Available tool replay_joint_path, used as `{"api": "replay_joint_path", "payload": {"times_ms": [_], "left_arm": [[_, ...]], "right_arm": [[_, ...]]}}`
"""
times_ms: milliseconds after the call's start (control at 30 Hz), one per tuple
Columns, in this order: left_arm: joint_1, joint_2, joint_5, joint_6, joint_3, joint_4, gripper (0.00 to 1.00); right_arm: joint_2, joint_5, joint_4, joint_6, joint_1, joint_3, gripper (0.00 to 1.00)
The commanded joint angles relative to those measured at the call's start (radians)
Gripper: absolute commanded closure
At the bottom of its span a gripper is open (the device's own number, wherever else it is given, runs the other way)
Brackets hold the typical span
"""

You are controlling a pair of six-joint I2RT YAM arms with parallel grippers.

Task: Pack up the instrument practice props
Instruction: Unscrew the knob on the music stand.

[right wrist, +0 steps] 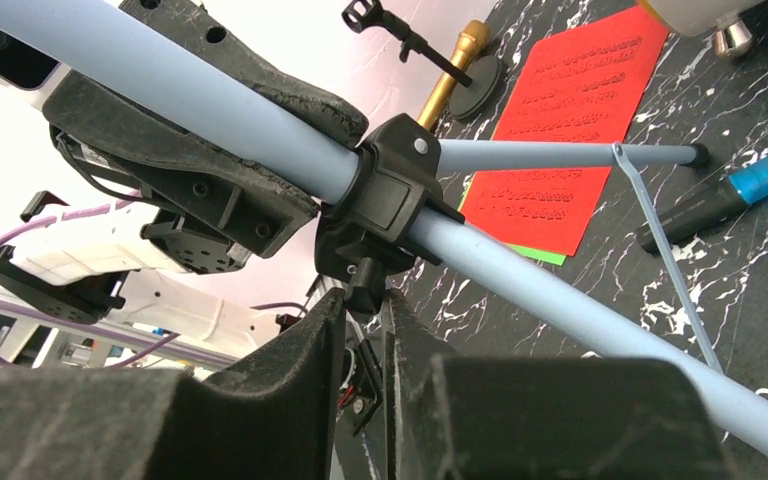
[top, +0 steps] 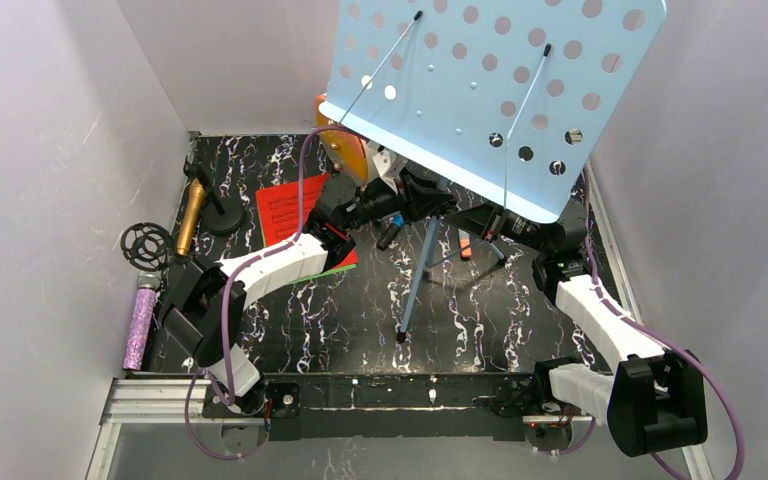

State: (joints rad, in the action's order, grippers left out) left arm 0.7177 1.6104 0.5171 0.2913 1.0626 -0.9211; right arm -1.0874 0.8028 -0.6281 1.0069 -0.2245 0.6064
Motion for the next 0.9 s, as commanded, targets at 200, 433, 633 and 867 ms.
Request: {"api": "replay_joint_path", "payload": {"times_ms": [200, 433, 633, 867], "left_arm": [[-0.003, -0.012, 0.030, 0.017, -0.029, -0.021, 0.99], [-0.005, 0.012, 0.063, 0.019, -0.060, -0.019, 1.00], [-0.007, 0.026, 0.074, 0.032, -0.083, -0.016, 1.00], [-0.014, -0.009, 0.022, -0.007, -0.080, 0.112, 1.00]], "right_arm": [[0.029, -0.065, 0.093, -0.270, -0.017, 0.070, 0.99], [0.053, -0.188, 0.153, -0.550, -0.092, 0.036, 0.99], [0.066, -0.226, 0.107, -0.838, -0.173, -0.033, 0.99], [0.096, -0.246, 0.215, -1.287, -0.253, -0.045, 0.99]]}}
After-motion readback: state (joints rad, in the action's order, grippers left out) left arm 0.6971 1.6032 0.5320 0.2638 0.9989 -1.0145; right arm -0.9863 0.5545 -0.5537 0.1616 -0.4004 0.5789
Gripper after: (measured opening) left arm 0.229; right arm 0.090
